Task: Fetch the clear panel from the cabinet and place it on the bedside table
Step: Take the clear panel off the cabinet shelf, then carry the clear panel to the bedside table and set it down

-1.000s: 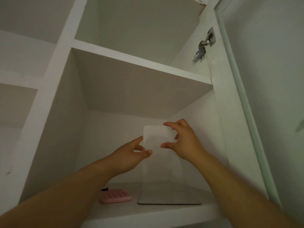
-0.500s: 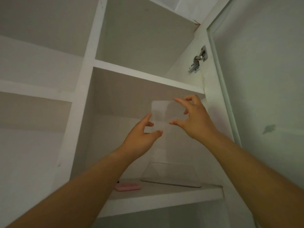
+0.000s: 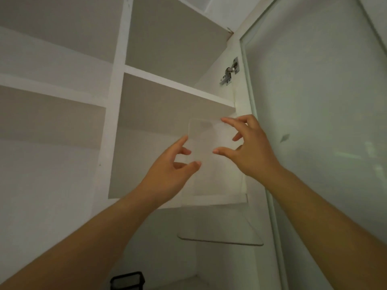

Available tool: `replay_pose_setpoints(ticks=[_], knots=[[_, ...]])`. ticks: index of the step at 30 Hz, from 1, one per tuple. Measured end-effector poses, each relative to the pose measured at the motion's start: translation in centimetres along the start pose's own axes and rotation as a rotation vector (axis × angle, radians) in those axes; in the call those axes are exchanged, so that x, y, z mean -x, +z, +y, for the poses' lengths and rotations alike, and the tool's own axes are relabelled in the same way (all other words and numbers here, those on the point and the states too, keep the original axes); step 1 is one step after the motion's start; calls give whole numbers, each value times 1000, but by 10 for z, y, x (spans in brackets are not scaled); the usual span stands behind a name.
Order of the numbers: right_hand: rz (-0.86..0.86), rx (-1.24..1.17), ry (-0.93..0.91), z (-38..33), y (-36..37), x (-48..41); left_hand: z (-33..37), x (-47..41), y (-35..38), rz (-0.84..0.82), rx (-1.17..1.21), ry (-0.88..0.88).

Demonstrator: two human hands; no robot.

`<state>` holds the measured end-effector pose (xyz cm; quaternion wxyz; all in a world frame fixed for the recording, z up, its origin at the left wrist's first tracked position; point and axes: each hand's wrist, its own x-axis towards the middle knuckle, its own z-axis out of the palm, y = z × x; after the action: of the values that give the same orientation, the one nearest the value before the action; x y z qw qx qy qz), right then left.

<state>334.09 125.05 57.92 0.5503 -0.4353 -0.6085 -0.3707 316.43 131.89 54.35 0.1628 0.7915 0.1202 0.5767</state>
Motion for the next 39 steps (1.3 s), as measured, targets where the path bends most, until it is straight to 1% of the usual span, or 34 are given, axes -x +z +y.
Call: replay_pose_setpoints(ticks=[4,6,9,18,26,34,39], knots=[[-20,-4,27,-11,-9,45,1,52,5,-18,-4,8],[-38,-14,40,-15,-12,71,-1,80,9,-24,48,0],[-82,-52,55,-21,-14,113,-11,120,19,-39,106,-62],[-198,-110,188,-20,-11,213,-32,215,54,-36,70,-209],[-313,-255,330,-16,-4,293,-41,296,87,12,-52,-367],[-479,-458,310,-21,-5,368,-21,384,106,80,-175,-574],[-590,-633,279,-52,3,410,4,445,97,185,-278,-702]])
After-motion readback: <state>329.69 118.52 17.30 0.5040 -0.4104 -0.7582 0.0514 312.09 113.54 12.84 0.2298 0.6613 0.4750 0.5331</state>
